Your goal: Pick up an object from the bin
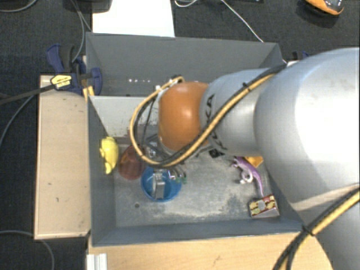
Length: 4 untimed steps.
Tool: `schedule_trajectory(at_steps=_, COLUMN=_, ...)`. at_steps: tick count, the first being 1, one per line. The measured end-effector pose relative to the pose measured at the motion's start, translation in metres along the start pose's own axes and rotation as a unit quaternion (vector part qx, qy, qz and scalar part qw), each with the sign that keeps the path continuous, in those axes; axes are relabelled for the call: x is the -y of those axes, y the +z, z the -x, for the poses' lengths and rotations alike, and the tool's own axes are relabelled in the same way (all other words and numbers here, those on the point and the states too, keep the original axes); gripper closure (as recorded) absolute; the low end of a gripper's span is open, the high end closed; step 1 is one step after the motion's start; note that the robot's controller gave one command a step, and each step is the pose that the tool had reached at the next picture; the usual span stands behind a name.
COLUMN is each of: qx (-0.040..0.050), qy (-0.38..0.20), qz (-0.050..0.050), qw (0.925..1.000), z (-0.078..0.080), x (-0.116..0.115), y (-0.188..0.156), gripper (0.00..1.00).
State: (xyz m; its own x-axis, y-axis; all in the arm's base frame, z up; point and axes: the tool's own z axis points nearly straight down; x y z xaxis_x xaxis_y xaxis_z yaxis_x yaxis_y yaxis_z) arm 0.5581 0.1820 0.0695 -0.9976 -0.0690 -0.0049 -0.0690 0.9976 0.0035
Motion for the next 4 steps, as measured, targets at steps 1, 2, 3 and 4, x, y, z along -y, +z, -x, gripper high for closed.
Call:
schedule_trajectory(at_steps=1, qx=0.0054, qy=-0.005, qz=0.000, qw=1.0000, z=0.0112, x=0.0153, y=-0.0013, gripper=1.00)
schedule_trajectory(at_steps=2, qx=0.0053, qy=-0.004, qz=0.000, qw=1.0000, z=0.0112, x=0.0153, y=-0.0013, gripper=1.00)
schedule_trajectory(at_steps=3, qx=0.0055, qy=-0.004, qz=0.000, qw=1.0000, z=0.0111, x=0.0153, y=-0.0019, gripper=1.00)
schedule_trajectory(at_steps=4, qx=0.0042, qy=-0.003, qz=0.000, qw=1.0000, z=0.0101, x=0.0154, y=-0.0070, gripper=1.00)
